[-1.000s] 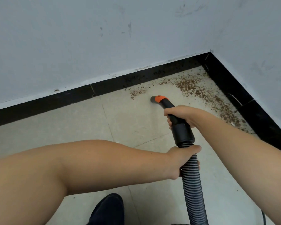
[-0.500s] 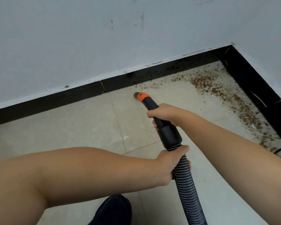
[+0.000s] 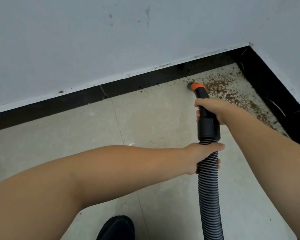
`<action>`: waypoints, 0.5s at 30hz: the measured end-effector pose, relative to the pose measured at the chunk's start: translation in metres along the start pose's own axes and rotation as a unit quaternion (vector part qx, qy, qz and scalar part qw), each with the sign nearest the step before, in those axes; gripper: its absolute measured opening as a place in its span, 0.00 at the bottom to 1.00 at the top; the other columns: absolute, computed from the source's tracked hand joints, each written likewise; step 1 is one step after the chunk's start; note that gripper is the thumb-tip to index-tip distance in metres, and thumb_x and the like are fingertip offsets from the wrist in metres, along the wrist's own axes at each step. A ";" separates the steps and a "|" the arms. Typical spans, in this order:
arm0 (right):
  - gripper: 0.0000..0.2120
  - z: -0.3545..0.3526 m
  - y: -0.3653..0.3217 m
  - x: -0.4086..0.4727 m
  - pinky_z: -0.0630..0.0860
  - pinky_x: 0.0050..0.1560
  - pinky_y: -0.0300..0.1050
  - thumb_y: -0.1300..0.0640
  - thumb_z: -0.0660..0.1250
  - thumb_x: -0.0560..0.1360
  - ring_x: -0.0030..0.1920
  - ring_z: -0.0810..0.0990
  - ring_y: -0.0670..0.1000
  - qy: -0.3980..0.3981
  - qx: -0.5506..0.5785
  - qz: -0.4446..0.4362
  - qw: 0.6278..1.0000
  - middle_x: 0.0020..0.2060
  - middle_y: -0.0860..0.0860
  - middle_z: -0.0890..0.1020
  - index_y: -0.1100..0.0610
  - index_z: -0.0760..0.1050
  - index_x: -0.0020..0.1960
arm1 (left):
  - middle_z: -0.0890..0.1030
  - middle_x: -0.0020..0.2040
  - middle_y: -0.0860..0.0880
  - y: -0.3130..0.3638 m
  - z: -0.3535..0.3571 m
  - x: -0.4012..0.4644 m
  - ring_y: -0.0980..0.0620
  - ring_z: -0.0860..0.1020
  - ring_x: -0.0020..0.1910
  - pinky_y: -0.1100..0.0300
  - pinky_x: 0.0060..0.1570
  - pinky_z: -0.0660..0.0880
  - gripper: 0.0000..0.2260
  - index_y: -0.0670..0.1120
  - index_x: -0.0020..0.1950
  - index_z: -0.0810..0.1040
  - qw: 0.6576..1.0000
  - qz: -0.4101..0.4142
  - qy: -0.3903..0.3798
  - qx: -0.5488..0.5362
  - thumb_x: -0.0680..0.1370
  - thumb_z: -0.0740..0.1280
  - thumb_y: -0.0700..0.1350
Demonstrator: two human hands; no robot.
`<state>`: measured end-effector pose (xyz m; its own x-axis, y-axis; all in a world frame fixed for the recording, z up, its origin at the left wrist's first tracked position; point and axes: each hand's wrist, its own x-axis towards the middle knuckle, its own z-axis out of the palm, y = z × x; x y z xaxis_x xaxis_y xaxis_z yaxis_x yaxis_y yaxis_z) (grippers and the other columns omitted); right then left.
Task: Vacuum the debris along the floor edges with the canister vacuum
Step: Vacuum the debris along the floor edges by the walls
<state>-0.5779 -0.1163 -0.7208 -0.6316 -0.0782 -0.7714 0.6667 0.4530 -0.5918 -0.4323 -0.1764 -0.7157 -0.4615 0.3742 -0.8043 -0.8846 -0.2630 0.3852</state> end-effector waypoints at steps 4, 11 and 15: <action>0.12 -0.001 -0.006 0.008 0.80 0.38 0.47 0.61 0.67 0.72 0.23 0.77 0.51 0.002 0.018 -0.001 1.000 0.29 0.55 0.78 0.61 0.69 0.54 | 0.78 0.33 0.47 0.009 -0.002 0.009 0.51 0.77 0.28 0.62 0.31 0.76 0.10 0.45 0.43 0.71 1.000 0.006 0.027 -0.001 0.75 0.71 0.48; 0.12 0.020 -0.014 0.012 0.80 0.39 0.48 0.60 0.66 0.73 0.26 0.78 0.51 -0.026 0.005 -0.016 1.000 0.30 0.55 0.78 0.61 0.70 0.54 | 0.77 0.33 0.45 0.009 -0.014 0.004 0.51 0.76 0.27 0.63 0.27 0.76 0.10 0.44 0.43 0.71 0.998 0.013 0.052 -0.041 0.75 0.71 0.46; 0.11 0.030 -0.015 0.011 0.80 0.37 0.47 0.60 0.66 0.73 0.25 0.78 0.51 -0.037 -0.009 -0.024 0.999 0.28 0.54 0.79 0.61 0.70 0.54 | 0.77 0.34 0.45 0.007 -0.020 -0.001 0.50 0.76 0.29 0.61 0.31 0.76 0.10 0.45 0.44 0.71 0.997 0.017 0.061 -0.044 0.75 0.71 0.47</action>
<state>-0.5826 -0.1509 -0.7276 -0.6310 -0.1661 -0.7578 0.6287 0.4628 -0.6250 -0.4366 -0.1961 -0.7212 -0.4753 0.2549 -0.8421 -0.8566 -0.3527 0.3766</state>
